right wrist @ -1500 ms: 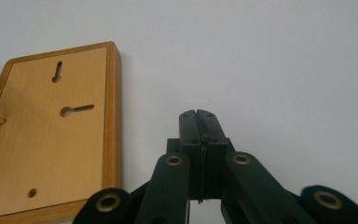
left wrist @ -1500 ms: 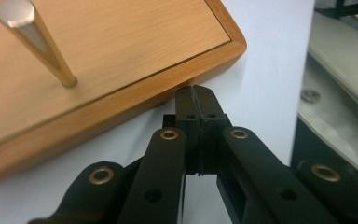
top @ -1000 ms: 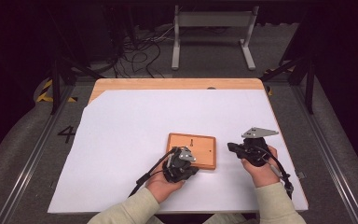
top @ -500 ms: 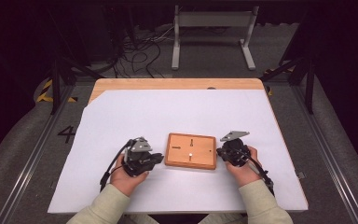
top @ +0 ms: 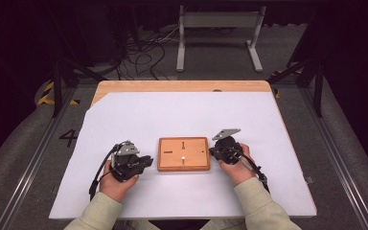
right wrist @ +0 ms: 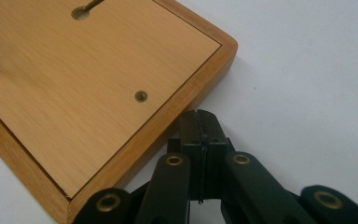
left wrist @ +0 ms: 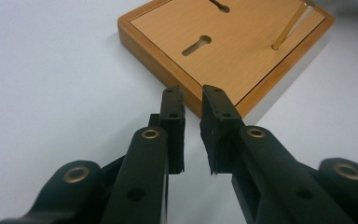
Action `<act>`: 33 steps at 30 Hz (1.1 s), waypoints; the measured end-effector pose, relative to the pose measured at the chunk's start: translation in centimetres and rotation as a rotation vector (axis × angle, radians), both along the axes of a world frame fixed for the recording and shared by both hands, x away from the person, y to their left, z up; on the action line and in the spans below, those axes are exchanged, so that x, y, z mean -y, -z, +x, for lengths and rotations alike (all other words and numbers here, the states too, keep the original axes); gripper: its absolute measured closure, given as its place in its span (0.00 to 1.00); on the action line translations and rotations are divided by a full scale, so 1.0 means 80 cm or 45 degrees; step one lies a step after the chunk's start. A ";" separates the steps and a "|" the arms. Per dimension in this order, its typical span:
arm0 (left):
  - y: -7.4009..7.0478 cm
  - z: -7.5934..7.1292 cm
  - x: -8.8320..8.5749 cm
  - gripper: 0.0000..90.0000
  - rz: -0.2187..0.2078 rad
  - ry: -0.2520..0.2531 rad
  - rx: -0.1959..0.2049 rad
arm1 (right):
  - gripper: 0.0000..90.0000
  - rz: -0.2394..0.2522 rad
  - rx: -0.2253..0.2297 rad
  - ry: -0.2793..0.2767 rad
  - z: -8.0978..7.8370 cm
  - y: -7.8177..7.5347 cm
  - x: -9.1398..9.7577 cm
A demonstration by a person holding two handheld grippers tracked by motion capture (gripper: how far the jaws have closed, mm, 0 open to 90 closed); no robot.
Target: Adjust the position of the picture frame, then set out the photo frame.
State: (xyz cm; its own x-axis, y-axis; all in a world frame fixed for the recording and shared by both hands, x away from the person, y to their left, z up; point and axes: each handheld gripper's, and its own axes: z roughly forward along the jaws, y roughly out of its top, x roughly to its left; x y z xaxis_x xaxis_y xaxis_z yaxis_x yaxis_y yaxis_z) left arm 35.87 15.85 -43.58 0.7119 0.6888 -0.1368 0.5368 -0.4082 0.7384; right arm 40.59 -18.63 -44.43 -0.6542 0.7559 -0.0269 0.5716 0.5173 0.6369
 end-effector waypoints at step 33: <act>-0.028 -0.003 0.015 0.55 -0.208 0.156 0.268 | 0.56 0.333 0.311 -0.139 -0.055 -0.081 0.084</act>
State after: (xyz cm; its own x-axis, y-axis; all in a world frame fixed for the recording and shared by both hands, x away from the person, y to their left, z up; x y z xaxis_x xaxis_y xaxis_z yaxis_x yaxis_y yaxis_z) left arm 35.65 14.64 -41.35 0.8129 0.5769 -0.0795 0.3191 -0.3271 0.8895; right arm 36.20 -25.38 -37.96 -0.7298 0.6837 -0.0073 0.3369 0.3688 0.8663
